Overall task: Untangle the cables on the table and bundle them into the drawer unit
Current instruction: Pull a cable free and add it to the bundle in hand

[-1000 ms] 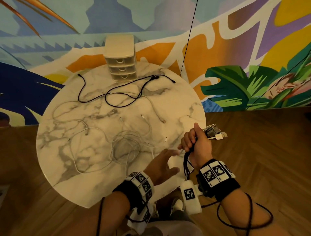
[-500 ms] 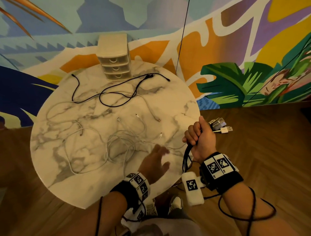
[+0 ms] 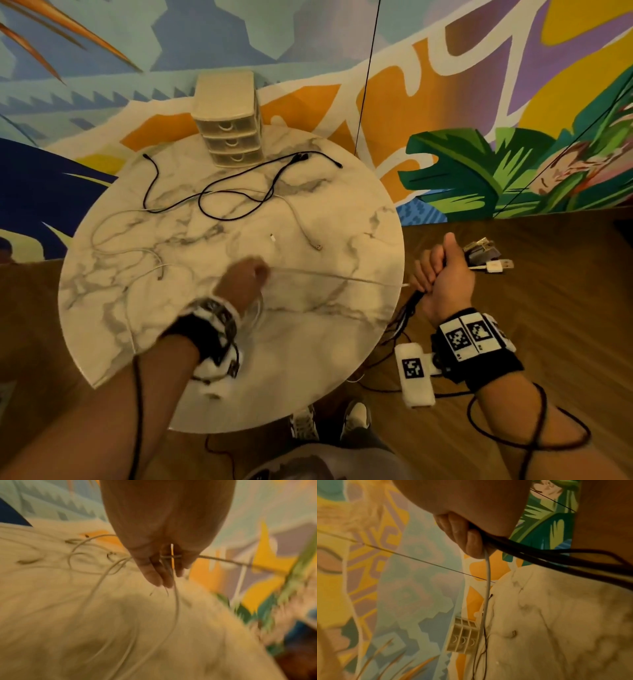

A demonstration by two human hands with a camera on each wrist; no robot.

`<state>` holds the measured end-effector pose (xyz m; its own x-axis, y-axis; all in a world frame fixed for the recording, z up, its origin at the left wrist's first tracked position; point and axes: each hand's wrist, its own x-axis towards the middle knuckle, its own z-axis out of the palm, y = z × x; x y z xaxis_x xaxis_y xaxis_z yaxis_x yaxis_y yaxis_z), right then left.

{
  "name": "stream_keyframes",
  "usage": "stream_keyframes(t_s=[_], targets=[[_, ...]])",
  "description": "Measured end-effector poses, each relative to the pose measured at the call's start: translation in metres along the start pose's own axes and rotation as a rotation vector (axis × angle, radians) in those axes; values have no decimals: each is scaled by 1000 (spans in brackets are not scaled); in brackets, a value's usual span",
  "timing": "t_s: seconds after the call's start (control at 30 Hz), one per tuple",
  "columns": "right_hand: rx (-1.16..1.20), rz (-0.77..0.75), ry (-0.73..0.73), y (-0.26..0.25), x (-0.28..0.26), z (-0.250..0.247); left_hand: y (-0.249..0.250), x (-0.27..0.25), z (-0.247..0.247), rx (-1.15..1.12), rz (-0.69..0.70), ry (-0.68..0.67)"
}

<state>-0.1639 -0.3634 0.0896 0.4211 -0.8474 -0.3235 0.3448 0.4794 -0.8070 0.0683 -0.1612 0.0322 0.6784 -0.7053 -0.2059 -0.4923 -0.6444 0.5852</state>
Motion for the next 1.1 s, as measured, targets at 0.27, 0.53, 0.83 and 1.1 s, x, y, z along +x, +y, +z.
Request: stream_keyframes(t_s=[0.27,0.53,0.83,1.1], targets=[[-792,100,-360,23,-36,46,102,-6,-15,401,225,16],[-852,15,-260,33,-19,57,131,-37,2,396,474,88],[-590,-158,-60,5,3,52,14,-1,-7,323,3,76],[-534,-226,-51,-5,5,54,-29,-2,-10,444,-160,-133]])
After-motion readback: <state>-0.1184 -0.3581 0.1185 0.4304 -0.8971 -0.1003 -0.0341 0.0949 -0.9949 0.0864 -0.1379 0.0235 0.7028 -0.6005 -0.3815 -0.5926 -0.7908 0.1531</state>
